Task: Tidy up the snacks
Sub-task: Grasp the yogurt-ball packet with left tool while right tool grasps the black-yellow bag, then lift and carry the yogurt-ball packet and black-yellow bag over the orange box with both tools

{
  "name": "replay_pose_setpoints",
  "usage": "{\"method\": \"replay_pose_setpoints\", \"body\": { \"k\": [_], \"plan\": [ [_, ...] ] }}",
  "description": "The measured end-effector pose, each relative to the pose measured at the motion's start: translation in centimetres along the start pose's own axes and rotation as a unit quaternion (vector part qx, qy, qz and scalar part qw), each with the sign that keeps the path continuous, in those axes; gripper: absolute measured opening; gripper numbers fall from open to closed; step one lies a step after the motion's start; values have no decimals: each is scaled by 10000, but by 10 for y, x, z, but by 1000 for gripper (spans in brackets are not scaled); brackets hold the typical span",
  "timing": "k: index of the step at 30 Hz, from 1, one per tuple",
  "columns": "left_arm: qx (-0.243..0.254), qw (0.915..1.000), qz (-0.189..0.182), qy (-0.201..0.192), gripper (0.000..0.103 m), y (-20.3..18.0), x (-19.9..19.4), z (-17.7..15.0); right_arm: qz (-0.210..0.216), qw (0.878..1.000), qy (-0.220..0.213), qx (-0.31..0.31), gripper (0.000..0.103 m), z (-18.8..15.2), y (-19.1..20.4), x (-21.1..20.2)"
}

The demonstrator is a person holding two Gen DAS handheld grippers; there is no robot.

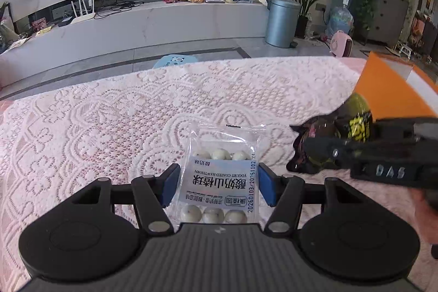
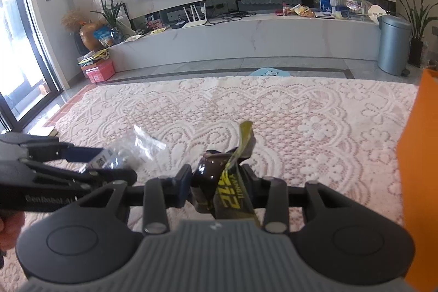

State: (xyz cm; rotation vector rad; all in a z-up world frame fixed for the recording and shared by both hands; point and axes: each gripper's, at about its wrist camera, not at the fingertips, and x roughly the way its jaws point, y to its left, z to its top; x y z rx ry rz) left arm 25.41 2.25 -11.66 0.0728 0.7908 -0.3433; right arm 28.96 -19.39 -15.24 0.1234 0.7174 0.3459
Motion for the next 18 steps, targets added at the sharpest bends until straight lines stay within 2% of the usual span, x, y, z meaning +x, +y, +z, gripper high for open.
{"method": "replay_pose_setpoints", "body": {
  "k": [3, 11, 18],
  "plan": [
    [-165, 9998, -143, 5, 69, -10, -15, 5, -33, 10000, 33, -3, 37, -2, 3, -16],
    [-85, 9999, -132, -71, 69, -52, -63, 7, -242, 9993, 215, 193, 36, -21, 7, -72],
    [-73, 9995, -213, -232, 69, -83, -101, 1, -346, 9992, 52, 201, 36, -31, 13, -133]
  ]
}}
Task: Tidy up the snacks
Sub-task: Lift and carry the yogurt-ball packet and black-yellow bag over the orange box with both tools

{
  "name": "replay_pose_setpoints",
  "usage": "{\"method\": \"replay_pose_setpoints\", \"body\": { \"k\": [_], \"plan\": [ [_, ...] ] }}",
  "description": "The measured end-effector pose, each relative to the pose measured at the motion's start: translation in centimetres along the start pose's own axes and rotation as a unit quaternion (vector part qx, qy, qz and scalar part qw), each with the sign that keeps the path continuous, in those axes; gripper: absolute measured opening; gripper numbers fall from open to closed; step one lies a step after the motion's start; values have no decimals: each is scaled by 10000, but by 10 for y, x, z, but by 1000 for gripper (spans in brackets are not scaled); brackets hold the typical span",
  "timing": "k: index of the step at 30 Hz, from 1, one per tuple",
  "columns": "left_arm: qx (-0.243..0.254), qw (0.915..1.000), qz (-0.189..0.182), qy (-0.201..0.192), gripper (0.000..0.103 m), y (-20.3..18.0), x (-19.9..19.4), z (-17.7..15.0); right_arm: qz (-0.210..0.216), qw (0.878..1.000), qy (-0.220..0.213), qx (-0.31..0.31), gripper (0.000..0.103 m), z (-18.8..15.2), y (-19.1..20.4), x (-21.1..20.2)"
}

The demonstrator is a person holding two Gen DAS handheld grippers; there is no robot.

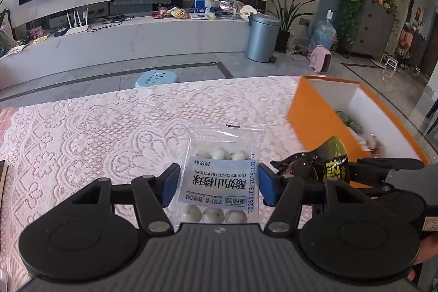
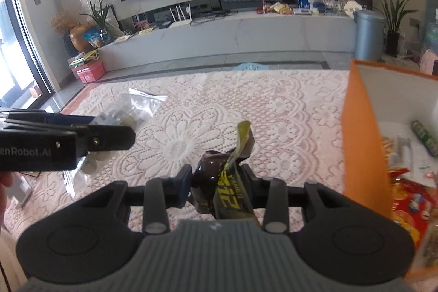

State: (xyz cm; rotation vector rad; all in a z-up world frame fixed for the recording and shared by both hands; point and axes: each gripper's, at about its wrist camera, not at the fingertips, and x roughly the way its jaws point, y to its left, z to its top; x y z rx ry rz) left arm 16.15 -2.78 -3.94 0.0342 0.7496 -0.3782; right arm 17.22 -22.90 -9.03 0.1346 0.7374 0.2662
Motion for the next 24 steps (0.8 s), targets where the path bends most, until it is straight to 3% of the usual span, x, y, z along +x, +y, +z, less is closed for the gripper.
{"method": "replay_pose_setpoints", "body": {
  "k": [12, 24],
  "plan": [
    [37, 9988, -460, -163, 69, -65, -34, -3, -325, 9991, -271, -106, 36, -13, -18, -109],
    [519, 9886, -1407, -157, 69, -152, 4, 31, -1087, 9927, -522, -84, 36, -18, -104, -185]
  ]
}}
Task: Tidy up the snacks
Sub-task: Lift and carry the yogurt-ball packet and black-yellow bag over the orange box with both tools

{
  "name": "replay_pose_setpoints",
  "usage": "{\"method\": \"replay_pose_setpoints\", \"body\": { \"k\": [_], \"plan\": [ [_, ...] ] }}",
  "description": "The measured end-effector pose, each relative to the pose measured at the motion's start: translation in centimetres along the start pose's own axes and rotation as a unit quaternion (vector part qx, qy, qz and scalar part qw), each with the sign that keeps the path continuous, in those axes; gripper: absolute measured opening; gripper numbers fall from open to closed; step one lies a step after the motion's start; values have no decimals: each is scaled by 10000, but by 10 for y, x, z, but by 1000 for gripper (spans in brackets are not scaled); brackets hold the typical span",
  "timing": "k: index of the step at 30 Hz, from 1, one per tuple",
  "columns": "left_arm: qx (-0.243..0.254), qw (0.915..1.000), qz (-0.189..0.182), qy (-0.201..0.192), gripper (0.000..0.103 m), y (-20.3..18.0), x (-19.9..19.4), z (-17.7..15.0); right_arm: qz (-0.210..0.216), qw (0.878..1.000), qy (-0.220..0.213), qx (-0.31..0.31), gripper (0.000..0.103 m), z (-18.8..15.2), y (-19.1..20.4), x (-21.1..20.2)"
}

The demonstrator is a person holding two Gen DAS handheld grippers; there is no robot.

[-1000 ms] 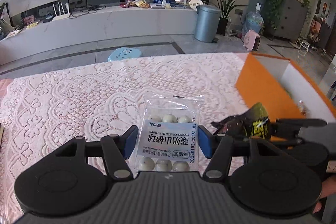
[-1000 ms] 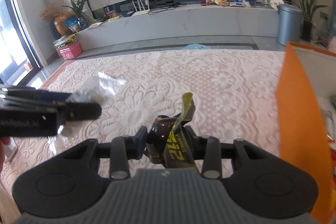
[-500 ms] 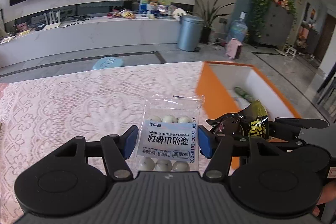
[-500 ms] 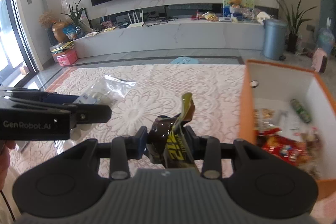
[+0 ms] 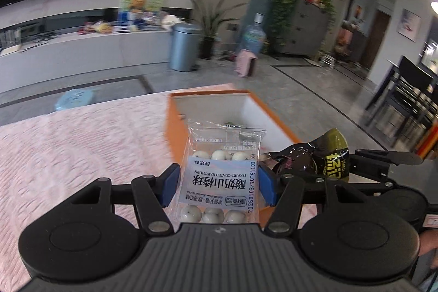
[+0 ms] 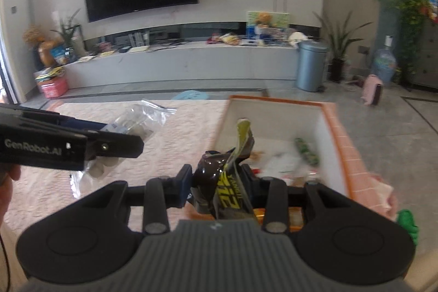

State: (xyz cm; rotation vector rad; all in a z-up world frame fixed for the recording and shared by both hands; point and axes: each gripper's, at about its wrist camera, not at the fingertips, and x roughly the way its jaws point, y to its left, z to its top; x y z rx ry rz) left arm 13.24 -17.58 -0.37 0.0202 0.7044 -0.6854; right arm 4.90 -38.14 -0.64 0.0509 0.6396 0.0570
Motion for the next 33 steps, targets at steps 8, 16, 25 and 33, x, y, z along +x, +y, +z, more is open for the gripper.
{"method": "replay_pose_setpoints", "body": {
  "k": [8, 16, 25, 33],
  "plan": [
    [468, 9978, -384, 271, 69, -23, 72, 34, -475, 9986, 191, 123, 36, 4, -68, 21],
    [988, 9931, -363, 512, 69, -25, 138, 59, -616, 9971, 453, -62, 36, 19, -105, 73],
    [1701, 9816, -119, 864, 69, -28, 203, 74, -416, 9963, 747, -86, 36, 39, -123, 145],
    [1915, 9746, -5, 1164, 69, -24, 237, 78, -411, 9942, 935, -349, 36, 58, -132, 203]
  ]
}}
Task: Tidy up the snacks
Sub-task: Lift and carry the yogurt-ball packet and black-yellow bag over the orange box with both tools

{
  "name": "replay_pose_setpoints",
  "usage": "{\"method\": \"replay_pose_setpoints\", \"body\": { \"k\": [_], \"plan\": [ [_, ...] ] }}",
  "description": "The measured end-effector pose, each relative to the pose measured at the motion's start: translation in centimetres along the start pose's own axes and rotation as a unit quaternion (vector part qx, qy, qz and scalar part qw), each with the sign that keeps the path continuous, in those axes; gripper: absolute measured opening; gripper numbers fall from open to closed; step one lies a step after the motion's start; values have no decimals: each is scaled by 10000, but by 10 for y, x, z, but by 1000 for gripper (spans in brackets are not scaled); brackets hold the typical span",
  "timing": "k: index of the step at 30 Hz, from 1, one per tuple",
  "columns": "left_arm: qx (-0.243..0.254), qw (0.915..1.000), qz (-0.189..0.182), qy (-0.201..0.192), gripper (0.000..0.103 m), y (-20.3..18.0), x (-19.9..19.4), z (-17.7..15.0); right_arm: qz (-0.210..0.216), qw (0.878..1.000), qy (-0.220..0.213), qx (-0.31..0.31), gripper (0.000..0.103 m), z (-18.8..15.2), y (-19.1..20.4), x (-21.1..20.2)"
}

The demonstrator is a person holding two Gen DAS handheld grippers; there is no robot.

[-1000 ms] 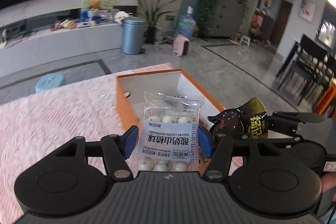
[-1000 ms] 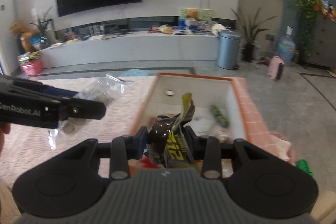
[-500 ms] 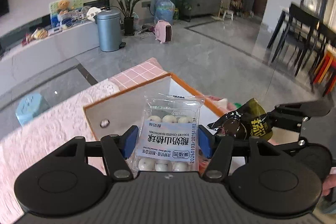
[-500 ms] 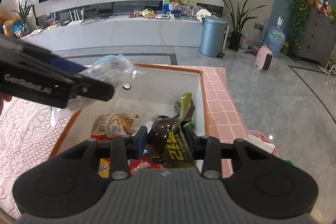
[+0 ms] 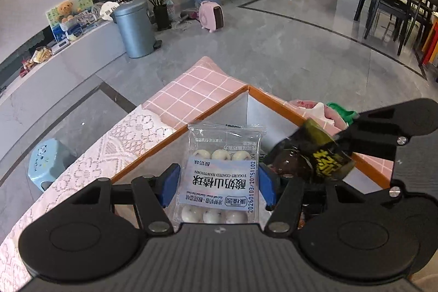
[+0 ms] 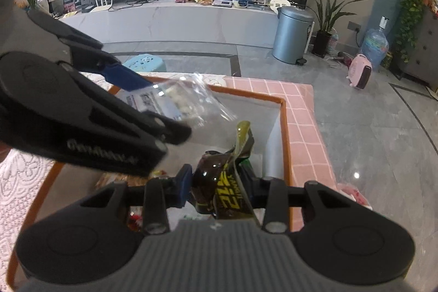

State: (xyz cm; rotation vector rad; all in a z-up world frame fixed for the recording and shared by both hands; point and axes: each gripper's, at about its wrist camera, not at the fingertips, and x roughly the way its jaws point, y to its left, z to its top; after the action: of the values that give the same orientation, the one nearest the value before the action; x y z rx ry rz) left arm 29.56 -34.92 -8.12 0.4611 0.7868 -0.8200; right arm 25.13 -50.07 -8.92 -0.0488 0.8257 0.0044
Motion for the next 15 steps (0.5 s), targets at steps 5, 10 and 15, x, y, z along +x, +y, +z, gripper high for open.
{"method": "replay_pose_setpoints", "body": {
  "k": [5, 10, 15],
  "plan": [
    [-146, 9998, -81, 120, 69, 9, 13, -4, -25, 9998, 161, -110, 36, 4, -1, 19],
    [-1, 9996, -30, 288, 69, 9, 24, -4, -27, 9990, 352, -285, 36, 5, 3, 37],
    [187, 9989, 108, 422, 69, 1, 29, -7, -87, 9975, 572, -397, 37, 1, 7, 51]
  ]
}}
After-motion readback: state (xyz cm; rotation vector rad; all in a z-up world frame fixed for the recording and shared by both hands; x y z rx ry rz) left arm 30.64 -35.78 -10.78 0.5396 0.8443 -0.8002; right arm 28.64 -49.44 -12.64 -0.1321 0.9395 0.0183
